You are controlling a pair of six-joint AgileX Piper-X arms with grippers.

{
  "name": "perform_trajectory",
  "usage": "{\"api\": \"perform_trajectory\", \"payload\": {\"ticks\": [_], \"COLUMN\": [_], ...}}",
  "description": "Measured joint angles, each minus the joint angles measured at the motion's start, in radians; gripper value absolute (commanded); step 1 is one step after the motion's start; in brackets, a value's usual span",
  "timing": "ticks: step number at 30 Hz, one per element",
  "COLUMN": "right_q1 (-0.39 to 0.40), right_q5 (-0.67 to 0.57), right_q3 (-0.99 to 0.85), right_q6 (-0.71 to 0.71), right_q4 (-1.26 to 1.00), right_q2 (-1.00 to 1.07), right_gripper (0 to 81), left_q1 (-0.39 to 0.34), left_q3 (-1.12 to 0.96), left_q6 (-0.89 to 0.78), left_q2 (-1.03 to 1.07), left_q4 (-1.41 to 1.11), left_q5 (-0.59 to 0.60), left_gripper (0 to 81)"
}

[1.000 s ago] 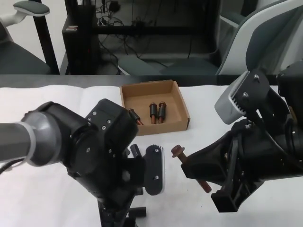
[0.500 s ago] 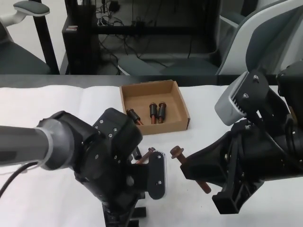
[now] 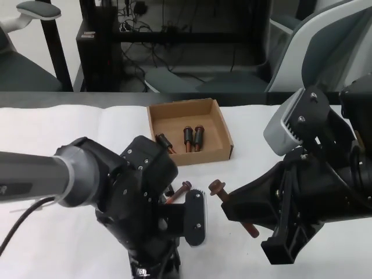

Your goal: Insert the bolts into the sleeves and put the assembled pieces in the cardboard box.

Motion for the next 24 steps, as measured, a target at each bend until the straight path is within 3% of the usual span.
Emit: {"api": "perform_trajectory", "payload": {"ticks": [11,14,24], "right_q1": [0.0,0.0,0.0], "right_q5": [0.0,0.0,0.006], "right_q3": [0.0,0.0,0.0], "right_q6": [0.0,0.012,0.089], "right_q4": [0.0,0.0,-0.002], "right_q2": [0.0,-0.006,-0.081], "right_gripper": [0.4,0.4,0.4], "left_q1": [-0.008,-0.006,-0.003], "left_q3": [-0.059,-0.057,0.055], "left_q6": [-0.009,-0.093,-0.366], "left_q2": [0.012,-0.007,-0.301], "left_q4": [0.077,0.117,0.062], "left_q5": [-0.167,-0.184,-0.042], "left_gripper": [1.7,1.7,1.7]}}
